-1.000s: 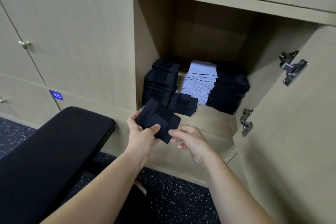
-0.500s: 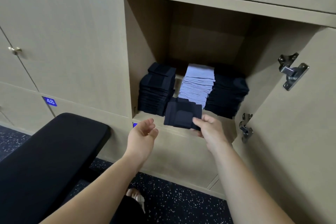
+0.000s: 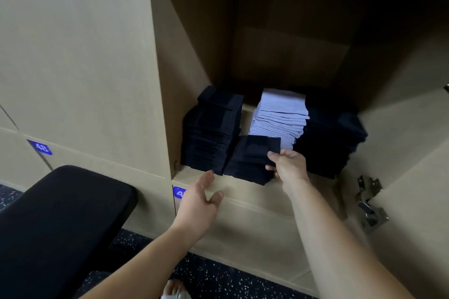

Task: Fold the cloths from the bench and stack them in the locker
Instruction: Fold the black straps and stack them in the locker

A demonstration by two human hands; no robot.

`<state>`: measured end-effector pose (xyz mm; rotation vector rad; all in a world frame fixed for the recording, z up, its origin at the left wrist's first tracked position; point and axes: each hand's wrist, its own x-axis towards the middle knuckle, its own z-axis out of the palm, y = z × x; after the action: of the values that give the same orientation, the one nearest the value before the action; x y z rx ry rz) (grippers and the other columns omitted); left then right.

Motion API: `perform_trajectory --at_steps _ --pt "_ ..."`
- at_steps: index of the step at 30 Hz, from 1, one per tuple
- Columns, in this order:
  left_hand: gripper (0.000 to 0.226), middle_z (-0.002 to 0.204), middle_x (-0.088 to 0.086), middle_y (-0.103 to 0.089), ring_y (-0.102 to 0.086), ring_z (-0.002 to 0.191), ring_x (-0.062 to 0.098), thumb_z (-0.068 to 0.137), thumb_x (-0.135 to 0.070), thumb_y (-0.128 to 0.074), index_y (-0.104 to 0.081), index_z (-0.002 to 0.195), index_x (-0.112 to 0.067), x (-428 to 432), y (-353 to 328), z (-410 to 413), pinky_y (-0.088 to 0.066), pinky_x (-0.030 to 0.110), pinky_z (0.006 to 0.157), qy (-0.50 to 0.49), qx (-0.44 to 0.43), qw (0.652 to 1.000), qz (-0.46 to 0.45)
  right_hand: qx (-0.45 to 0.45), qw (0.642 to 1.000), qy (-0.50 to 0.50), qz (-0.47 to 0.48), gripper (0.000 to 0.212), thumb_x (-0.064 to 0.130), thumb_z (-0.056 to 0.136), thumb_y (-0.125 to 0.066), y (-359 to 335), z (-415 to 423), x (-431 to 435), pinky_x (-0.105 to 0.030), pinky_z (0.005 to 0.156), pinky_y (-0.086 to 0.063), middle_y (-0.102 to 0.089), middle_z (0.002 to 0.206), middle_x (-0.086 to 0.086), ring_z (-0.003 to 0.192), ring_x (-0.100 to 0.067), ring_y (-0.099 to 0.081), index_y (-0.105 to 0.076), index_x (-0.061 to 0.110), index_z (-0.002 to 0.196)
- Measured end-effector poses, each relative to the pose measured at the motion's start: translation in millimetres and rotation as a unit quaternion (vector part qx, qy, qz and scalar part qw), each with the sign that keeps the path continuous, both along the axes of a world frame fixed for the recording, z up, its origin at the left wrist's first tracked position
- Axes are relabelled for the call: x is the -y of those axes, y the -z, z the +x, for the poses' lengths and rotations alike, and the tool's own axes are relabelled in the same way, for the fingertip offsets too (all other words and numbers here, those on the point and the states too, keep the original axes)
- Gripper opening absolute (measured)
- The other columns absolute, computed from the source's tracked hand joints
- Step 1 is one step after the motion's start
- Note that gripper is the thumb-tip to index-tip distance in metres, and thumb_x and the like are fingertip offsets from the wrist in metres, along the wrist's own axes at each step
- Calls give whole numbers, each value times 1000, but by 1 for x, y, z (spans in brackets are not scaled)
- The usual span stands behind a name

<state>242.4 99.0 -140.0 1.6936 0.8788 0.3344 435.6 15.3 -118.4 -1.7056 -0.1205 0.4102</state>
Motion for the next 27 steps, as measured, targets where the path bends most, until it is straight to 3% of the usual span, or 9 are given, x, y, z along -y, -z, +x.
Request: perform_trajectory --at_steps 2,4,8,10,12,17,19,22,27 --pt "53 144 -11 -46 -41 134 12 98 -20 -56 -37 148 -24 -3 5 5 -30 22 110 17 -7 1000 13 13 1000 -14 -13 18 1 90 -61 7 3 -6 -13 43 -42 -65 78 -3 60 -14 -56 -65 12 76" --pt "54 144 -10 -46 -38 137 10 98 -19 -56 -36 149 -23 -5 8 8 -25 15 105 29 -10 999 19 42 997 -34 -46 14 4 90 -63 13 4 -9 -18 56 -49 -68 81 -2 67 -12 -61 -68 14 81" --pt "55 145 -6 -47 -39 137 10 97 -18 -58 -37 148 -22 -5 14 14 -25 14 105 36 -13 999 20 120 980 -39 -157 3 19 87 -68 20 8 -11 -29 76 -53 -70 85 5 84 -17 -67 -69 20 90" --pt "57 145 -5 -46 -39 137 11 97 -18 -58 -35 149 -21 -4 16 15 -26 15 105 39 -16 999 15 159 964 -23 -211 17 26 84 -69 23 9 -10 -31 78 -52 -69 93 3 90 -18 -64 -68 20 100" --pt "60 147 -4 -44 -38 138 13 97 -19 -58 -31 151 -22 -3 18 16 -26 17 106 40 -17 999 9 152 967 -18 -204 29 32 86 -66 25 9 -9 -34 85 -51 -66 110 -3 100 -22 -62 -65 17 110" --pt "71 150 -4 -40 -39 131 7 98 -23 -56 -15 156 -21 -3 17 20 -27 17 100 44 -21 999 -9 15 992 -45 -118 55 33 98 -50 25 -3 -18 -40 114 -31 -40 149 -2 136 -24 -40 -37 12 147" --pt "71 146 -3 -45 -43 123 5 98 -22 -55 -13 156 -21 -5 18 23 -27 15 96 48 -25 998 -16 21 991 -70 -115 60 31 100 -48 26 -8 -21 -39 118 -23 -29 156 0 142 -22 -30 -24 13 152" --pt "72 147 1 -46 -44 134 12 98 -22 -55 -12 156 -22 -6 20 29 -29 16 99 55 -33 998 -27 45 983 -108 -138 65 26 102 -45 27 -9 -20 -34 120 -12 -14 161 0 148 -19 -14 -10 14 155" --pt "71 153 2 -39 -36 142 15 99 -20 -55 -13 156 -22 -6 19 31 -27 23 111 73 -37 996 -32 63 976 -135 -160 69 27 102 -46 25 -9 -16 -34 119 -12 -8 162 -1 149 -19 -12 -4 16 155"
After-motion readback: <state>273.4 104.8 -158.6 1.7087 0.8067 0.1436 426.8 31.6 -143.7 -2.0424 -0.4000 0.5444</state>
